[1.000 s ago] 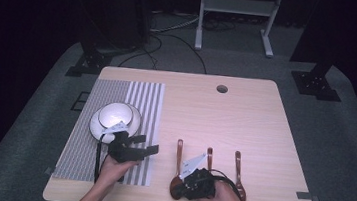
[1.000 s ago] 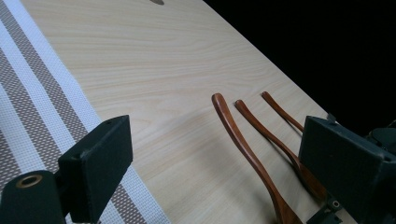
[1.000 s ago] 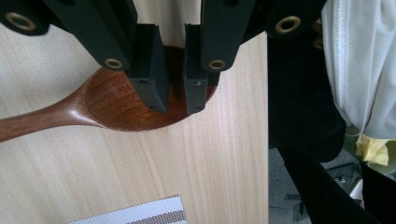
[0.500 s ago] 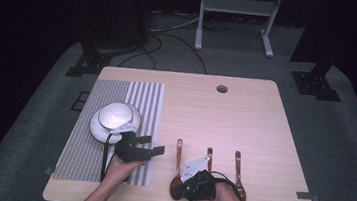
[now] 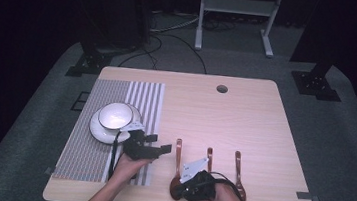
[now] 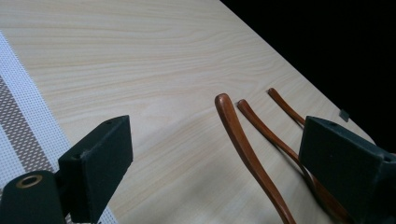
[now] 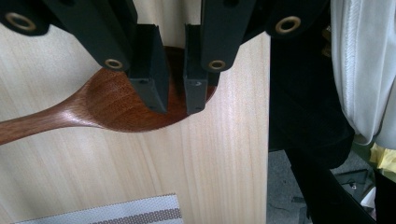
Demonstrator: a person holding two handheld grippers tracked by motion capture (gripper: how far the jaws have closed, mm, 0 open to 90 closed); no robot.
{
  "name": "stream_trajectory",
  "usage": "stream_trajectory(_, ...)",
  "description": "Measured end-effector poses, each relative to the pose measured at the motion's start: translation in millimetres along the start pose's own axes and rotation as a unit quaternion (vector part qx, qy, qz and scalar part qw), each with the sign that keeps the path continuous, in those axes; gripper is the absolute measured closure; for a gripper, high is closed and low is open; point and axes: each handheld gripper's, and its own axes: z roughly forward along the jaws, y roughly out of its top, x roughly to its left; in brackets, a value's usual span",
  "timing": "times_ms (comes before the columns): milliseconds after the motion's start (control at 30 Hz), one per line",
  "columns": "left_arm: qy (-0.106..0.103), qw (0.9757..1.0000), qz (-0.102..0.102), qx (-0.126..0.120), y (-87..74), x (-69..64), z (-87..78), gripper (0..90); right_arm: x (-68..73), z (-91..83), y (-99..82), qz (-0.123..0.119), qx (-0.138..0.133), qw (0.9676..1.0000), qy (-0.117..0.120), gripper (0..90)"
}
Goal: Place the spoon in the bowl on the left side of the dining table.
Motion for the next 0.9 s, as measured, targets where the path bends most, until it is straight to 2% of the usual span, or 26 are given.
stream_trajectory(300, -0.002, 0.9995, -0.02, 0.026, 5.3, 3.3, 24.5, 9.2, 0.8, 0.0, -0.3, -0.006, -0.001, 1.0, -0.002, 79.1)
stream_trajectory(433, -0.012, 0.999, -0.027, 0.034, 5.4, 1.9, 32.4, 13.6, 0.1, 0.0, -0.8, -0.005, -0.003, 1.0, -0.001, 79.1)
stream_trajectory(500, -0.011, 0.9988, -0.03, 0.037, 5.5, 1.5, 36.0, 14.5, 0.3, -0.1, -1.2, -0.005, -0.004, 1.0, -0.001, 79.1)
stream_trajectory(600, -0.015, 0.9979, -0.052, 0.034, 5.9, 3.8, 42.0, 18.1, 0.6, 0.0, -1.0, -0.007, -0.004, 1.0, -0.002, 79.1)
stream_trajectory(667, -0.014, 0.9978, -0.053, 0.037, 8.0, 4.9, 45.0, 19.0, 0.2, -0.1, -1.0, -0.006, -0.003, 1.0, 0.0, 79.0)
stream_trajectory(733, -0.015, 0.9977, -0.054, 0.037, 9.2, 4.4, 46.5, 22.6, 0.4, 0.0, -1.2, -0.007, -0.004, 1.0, -0.001, 79.1)
stream_trajectory(833, -0.025, 0.9976, -0.053, 0.037, 7.7, 3.7, 45.9, 33.7, 0.3, 0.0, -1.3, -0.008, -0.005, 1.0, -0.001, 79.0)
stream_trajectory(900, -0.026, 0.9969, -0.067, 0.031, 5.1, 4.5, 45.0, 41.8, 0.1, -0.1, -1.6, -0.007, -0.005, 1.0, 0.0, 79.1)
